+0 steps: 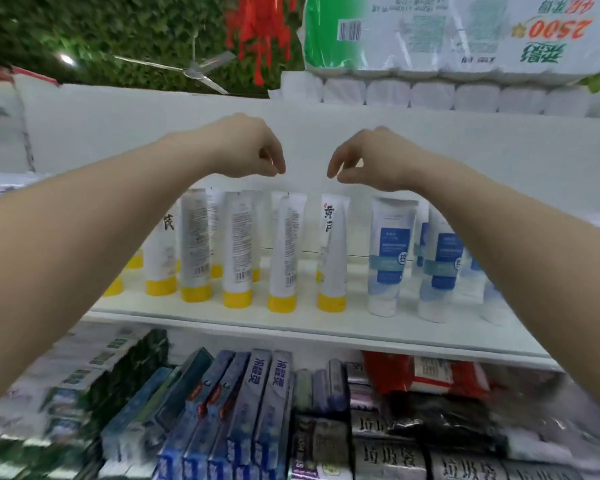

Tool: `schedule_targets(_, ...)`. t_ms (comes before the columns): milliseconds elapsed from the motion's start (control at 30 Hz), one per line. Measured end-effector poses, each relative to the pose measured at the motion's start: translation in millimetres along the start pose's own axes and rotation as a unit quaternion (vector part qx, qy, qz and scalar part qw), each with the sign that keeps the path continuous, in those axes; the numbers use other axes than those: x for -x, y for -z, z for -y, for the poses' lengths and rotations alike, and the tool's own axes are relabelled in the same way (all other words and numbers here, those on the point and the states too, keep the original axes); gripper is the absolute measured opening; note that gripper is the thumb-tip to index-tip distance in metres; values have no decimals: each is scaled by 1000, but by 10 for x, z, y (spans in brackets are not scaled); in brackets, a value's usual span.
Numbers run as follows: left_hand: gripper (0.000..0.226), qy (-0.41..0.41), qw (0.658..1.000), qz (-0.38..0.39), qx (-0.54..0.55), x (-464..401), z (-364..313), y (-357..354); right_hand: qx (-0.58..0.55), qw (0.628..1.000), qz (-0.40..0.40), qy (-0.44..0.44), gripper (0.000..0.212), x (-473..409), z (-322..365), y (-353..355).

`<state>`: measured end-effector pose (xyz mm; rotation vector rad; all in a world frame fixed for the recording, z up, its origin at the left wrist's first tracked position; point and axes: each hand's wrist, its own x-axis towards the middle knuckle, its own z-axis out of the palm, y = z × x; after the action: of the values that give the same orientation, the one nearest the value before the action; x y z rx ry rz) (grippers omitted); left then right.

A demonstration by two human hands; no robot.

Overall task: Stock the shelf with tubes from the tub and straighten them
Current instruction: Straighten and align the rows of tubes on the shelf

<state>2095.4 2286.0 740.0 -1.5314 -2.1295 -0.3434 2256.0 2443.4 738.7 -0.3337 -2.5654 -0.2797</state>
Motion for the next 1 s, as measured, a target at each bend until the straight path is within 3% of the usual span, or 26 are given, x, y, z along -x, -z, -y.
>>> schedule_targets(200, 18, -34, 999, 10, 24, -22, 240, -83, 20, 999, -2, -47, 19, -57, 128, -52)
schedule_targets(367, 19, -66, 997, 33, 34, -139, 204, -152, 17, 996, 49, -70, 21, -68, 55, -31)
schedule_targets(633, 15, -65, 986, 154, 5, -425, 94, -210, -29, 989, 129, -73, 17, -276, -40, -140)
schedule_targets(800, 20, -55, 985, 161, 9, -481, 151, -260, -31, 982, 174, -66, 14, -411, -65, -283)
schedule_targets(1000, 6, -68, 988, 137, 23, -479, 205, -330, -35, 984, 163, -64, 25, -488, -113, -335)
